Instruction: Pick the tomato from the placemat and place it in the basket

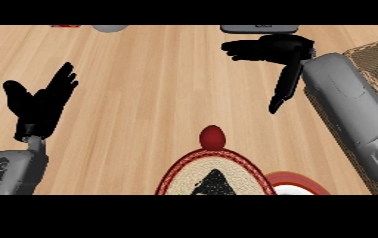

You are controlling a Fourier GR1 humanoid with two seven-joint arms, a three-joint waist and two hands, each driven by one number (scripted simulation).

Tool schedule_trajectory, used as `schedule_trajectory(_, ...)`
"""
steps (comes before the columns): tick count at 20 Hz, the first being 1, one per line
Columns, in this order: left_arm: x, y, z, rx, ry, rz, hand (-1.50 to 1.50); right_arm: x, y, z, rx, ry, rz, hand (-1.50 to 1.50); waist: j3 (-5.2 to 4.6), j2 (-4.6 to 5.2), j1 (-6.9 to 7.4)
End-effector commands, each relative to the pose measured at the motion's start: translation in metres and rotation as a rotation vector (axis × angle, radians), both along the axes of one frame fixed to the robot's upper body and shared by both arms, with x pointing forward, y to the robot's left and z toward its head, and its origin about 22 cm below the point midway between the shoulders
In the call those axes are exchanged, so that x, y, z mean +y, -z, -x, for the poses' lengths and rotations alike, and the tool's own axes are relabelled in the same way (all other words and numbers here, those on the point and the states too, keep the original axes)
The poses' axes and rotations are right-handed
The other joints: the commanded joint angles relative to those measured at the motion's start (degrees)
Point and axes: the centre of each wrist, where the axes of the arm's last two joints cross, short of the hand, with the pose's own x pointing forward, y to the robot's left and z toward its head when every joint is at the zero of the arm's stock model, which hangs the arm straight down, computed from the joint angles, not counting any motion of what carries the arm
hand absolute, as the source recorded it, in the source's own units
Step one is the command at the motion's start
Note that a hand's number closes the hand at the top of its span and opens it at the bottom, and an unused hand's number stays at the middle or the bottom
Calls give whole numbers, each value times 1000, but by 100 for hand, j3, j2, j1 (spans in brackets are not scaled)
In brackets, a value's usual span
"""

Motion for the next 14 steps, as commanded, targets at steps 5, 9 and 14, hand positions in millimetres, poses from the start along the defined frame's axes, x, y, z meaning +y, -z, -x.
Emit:
schedule_trajectory(5,8,3,11,3,-5,4,0,49,63,35,0,85,-90,-150,-1,-16,-7)
schedule_trajectory(9,20,10,9,-4,-7,-8,0,54,81,46,65,120,-158,-150,-2,-14,-27)
schedule_trajectory(14,-7,-6,8,10,14,0,0,71,89,63,34,34,-19,-150,-1,-20,-19)
